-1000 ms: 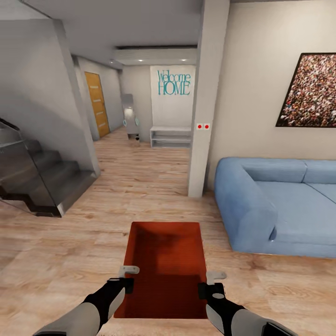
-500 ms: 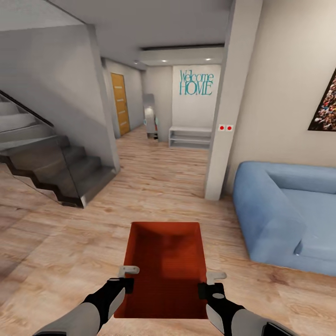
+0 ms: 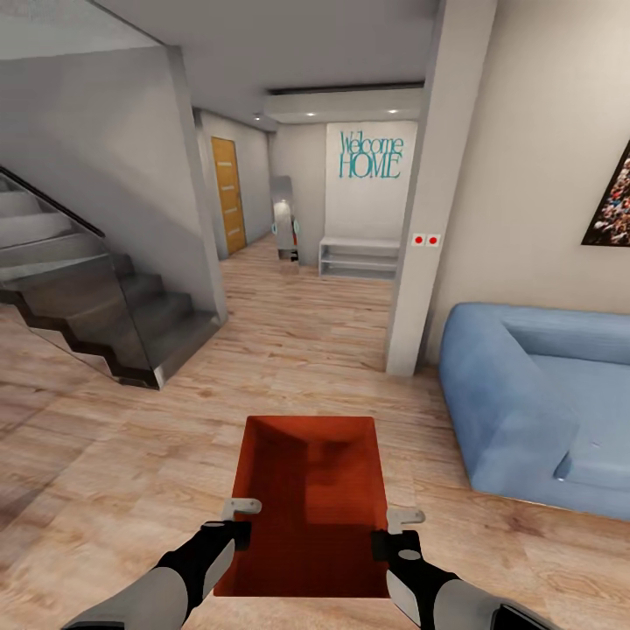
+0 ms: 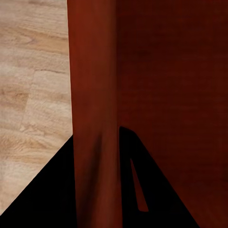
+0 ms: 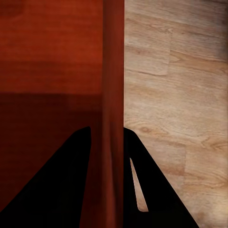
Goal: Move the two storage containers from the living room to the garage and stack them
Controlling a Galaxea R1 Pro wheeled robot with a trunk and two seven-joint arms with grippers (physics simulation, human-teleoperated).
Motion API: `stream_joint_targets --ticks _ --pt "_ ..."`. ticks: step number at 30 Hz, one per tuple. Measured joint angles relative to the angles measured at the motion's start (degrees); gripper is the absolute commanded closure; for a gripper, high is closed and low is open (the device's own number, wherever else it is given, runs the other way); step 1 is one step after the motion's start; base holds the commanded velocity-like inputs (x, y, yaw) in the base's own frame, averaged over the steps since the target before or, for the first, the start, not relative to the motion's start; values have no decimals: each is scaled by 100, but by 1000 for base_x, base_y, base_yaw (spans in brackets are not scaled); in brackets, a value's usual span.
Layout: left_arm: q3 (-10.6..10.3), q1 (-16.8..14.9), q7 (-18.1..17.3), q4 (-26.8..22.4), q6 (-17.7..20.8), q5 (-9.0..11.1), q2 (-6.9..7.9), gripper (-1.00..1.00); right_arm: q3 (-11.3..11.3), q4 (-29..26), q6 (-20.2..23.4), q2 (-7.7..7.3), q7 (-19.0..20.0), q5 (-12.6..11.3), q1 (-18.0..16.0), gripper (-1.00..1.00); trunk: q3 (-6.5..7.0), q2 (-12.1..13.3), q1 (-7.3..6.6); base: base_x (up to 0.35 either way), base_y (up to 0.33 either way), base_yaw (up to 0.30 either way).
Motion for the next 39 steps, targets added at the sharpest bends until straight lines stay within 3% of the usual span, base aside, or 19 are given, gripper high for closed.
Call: stream_joint_targets --ticks 10,39 --pt "5 0 1 -3 8 -10 -2 100 1 1 2 -1 3 -6 0 100 0 0 -2 61 0 0" --pt "-13 0 -2 0 7 17 6 100 1 0 8 6 -8 0 0 100 0 -1 -3 317 0 0"
